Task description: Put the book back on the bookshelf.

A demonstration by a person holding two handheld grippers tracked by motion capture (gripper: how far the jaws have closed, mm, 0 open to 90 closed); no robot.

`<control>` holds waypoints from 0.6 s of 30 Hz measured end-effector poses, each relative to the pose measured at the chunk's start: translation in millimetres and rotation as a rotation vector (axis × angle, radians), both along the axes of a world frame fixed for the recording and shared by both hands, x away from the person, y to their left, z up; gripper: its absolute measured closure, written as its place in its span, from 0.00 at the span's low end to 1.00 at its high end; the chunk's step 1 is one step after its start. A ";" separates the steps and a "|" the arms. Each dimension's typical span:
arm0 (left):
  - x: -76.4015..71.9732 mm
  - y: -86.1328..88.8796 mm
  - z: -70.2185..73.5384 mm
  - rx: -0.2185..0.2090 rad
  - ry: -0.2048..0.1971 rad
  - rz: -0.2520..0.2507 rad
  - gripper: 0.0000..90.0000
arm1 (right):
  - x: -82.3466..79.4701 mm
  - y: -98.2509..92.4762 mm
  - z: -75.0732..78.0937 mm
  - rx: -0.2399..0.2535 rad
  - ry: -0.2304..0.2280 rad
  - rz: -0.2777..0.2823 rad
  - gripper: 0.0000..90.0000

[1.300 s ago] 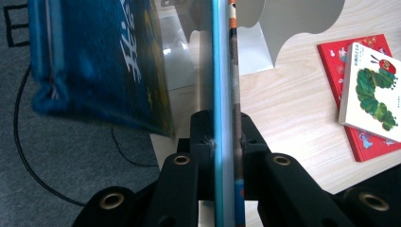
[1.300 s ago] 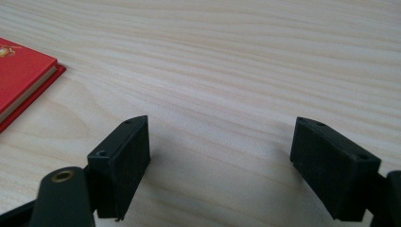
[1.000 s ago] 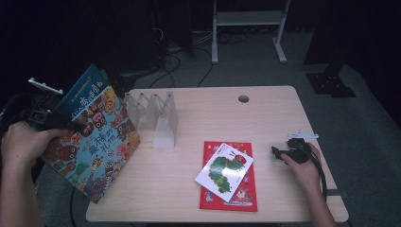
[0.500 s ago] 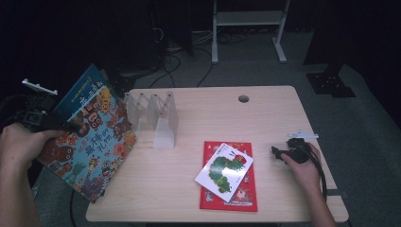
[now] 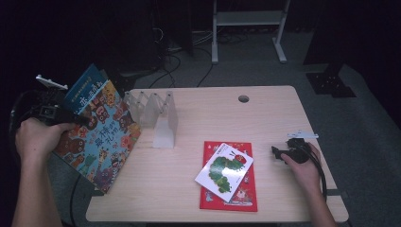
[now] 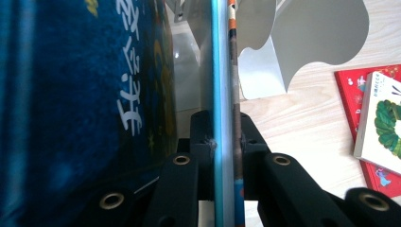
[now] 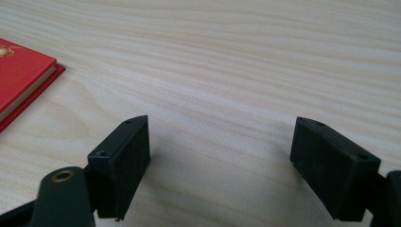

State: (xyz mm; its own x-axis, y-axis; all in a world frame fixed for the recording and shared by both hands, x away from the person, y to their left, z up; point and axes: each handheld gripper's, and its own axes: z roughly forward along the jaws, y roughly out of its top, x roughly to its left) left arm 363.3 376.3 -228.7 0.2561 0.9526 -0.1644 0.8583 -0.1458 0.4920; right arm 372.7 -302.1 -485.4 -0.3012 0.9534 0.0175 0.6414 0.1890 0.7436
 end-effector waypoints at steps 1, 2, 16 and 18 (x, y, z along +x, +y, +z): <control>0.4 -0.9 0.2 0.008 0.007 -0.007 0.90 | 0.0 0.0 0.0 0.000 0.000 0.000 0.22; 0.4 -1.5 0.0 0.012 0.010 -0.009 0.90 | 0.0 0.0 0.0 0.000 0.000 0.000 0.22; -2.5 -3.2 2.3 0.026 0.015 -0.011 0.90 | 0.0 0.0 0.0 0.000 0.000 0.000 0.22; -3.1 -3.5 4.1 0.034 0.020 -0.010 0.90 | 0.1 0.0 -0.1 0.000 0.000 0.000 0.22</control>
